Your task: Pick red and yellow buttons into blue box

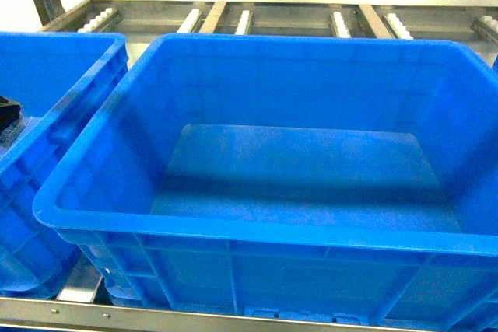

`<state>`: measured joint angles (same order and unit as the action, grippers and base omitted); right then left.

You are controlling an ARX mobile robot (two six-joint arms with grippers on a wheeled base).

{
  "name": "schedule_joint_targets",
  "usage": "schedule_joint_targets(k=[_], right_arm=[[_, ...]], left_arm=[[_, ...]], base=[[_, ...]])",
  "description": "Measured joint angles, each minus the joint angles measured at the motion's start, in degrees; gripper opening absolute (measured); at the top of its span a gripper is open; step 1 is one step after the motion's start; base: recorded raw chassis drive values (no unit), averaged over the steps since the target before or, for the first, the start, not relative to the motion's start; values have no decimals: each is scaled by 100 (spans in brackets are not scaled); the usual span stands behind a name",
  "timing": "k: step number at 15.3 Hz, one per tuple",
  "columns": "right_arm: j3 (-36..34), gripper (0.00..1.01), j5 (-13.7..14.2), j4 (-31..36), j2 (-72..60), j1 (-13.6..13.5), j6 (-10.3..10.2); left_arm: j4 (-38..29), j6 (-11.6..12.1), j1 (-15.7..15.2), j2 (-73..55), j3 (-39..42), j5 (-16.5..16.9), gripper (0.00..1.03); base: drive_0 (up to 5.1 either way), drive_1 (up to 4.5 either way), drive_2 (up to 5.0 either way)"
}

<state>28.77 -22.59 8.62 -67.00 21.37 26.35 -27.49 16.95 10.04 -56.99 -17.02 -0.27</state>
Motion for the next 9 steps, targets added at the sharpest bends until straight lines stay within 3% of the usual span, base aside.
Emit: schedule_joint_targets(k=[4,7,9], right_arm=[[-636,98,-149,223,310,730,-2],[-723,98,-48,260,374,791,96],[-723,98,-50,260,374,789,127]], left_arm=[[0,0,0,0,0,0,24],[2,0,0,0,0,2,24],[448,-22,127,-426,-422,282,24]], base=[[0,0,0],[0,0,0],[0,0,0]])
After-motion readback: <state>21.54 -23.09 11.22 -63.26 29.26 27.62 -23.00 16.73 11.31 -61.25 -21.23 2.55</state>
